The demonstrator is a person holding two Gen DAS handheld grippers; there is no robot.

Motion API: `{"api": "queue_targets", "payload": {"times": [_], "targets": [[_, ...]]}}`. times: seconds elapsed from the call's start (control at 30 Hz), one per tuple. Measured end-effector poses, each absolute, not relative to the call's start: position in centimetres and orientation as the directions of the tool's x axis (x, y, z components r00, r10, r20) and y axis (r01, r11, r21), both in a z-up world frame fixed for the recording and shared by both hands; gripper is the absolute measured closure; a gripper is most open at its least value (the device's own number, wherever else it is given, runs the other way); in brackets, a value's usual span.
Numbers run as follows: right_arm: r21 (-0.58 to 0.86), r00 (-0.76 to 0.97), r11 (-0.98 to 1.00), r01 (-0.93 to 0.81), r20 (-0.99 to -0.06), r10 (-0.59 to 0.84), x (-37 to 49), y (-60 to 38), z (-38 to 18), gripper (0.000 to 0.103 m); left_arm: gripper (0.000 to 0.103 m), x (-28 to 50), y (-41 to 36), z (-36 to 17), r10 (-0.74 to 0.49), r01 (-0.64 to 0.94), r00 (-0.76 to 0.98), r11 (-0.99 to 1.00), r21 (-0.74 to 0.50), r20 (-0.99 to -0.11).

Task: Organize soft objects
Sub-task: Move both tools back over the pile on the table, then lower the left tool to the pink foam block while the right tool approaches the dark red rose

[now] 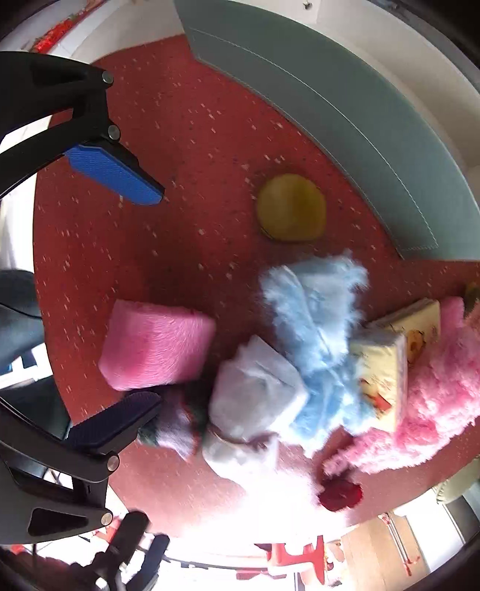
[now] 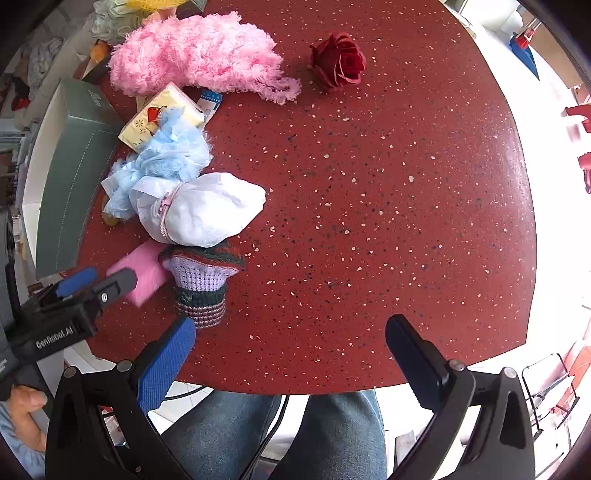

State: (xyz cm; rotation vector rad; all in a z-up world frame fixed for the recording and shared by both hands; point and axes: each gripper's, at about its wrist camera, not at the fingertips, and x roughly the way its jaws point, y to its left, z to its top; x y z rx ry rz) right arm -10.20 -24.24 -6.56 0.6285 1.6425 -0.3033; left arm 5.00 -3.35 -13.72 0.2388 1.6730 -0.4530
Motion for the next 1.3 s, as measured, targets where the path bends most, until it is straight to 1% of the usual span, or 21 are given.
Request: {"api": "queue_targets", "payload": {"times": [0.07, 0.1, 0.17, 0.3, 0.4, 0.47, 0.63, 0.73, 0.83, 0.97, 1.03, 1.13, 1.3], "targets": [[0.158, -0.065, 0.809, 0.566, -0.97, 0.235, -10.6, -24.5, -6.9, 0.0, 0.001, 3.8, -1.6, -14.5, -0.005, 0.445, -0.132, 0.893, -0.064, -0.991], [0.159, -0.068, 0.807, 0.568, -0.969, 0.239, -10.2, -24.2, -6.9, 0.0, 0.001, 3.3, -0.6, -15.0, 0.022, 0.449, -0.132, 0.893, -0.039, -0.991], [0.164, -0.073, 0.807, 0.568, -0.966, 0.247, -9.9, -24.1, -7.2, 0.0, 0.001, 2.6, 1.4, -15.8, 0.033, 0.417, -0.163, 0.908, -0.039, -0.986], [0.17, -0.082, 0.815, 0.554, -0.963, 0.257, -9.3, -23.7, -8.0, 0.0, 0.001, 2.1, 3.3, -15.7, 0.006, 0.361, -0.171, 0.931, -0.056, -0.985], [0.171, -0.093, 0.821, 0.544, -0.961, 0.262, -9.2, -23.3, -8.6, 0.0, 0.001, 1.6, 2.5, -15.3, -0.024, 0.369, -0.165, 0.925, -0.084, -0.986], [0.167, -0.099, 0.826, 0.539, -0.961, 0.259, -9.5, -23.0, -9.1, 0.0, 0.001, 1.2, 1.1, -15.2, -0.028, 0.415, -0.147, 0.905, -0.088, -0.989], [0.151, -0.098, 0.83, 0.537, -0.966, 0.239, -9.4, -23.7, -9.5, 0.0, 0.001, 0.0, -2.7, -16.3, 0.013, 0.542, -0.096, 0.839, -0.041, -0.995], [0.133, -0.083, 0.831, 0.54, -0.974, 0.209, -8.9, -25.0, -9.4, 0.0, 0.001, -0.3, -4.4, -17.5, 0.028, 0.565, -0.099, 0.825, -0.033, -0.995], [0.11, -0.071, 0.829, 0.549, -0.982, 0.177, -8.1, -26.7, -9.3, 0.0, 0.001, -0.4, -4.9, -18.8, 0.042, 0.555, -0.106, 0.831, -0.024, -0.993], [0.082, -0.049, 0.825, 0.559, -0.99, 0.132, -6.4, -29.2, -9.2, 0.0, 0.001, -0.1, -4.5, -20.6, 0.083, 0.525, -0.087, 0.851, 0.025, -0.993], [0.071, -0.043, 0.828, 0.556, -0.993, 0.114, -5.6, -30.2, -9.2, 0.0, 0.001, 0.3, -4.2, -21.2, 0.057, 0.487, -0.089, 0.873, 0.006, -0.994], [0.054, -0.037, 0.839, 0.541, -0.995, 0.089, -3.9, -31.6, -9.6, 0.0, 0.001, 1.4, -3.1, -21.2, 0.06, 0.432, -0.053, 0.901, 0.031, -0.997], [0.013, -0.058, 0.862, 0.506, -0.997, 0.05, -0.2, -33.7, -11.0, 0.0, 0.001, 3.2, -1.6, -21.6, 0.036, 0.358, -0.085, 0.934, 0.003, -0.996]]}}
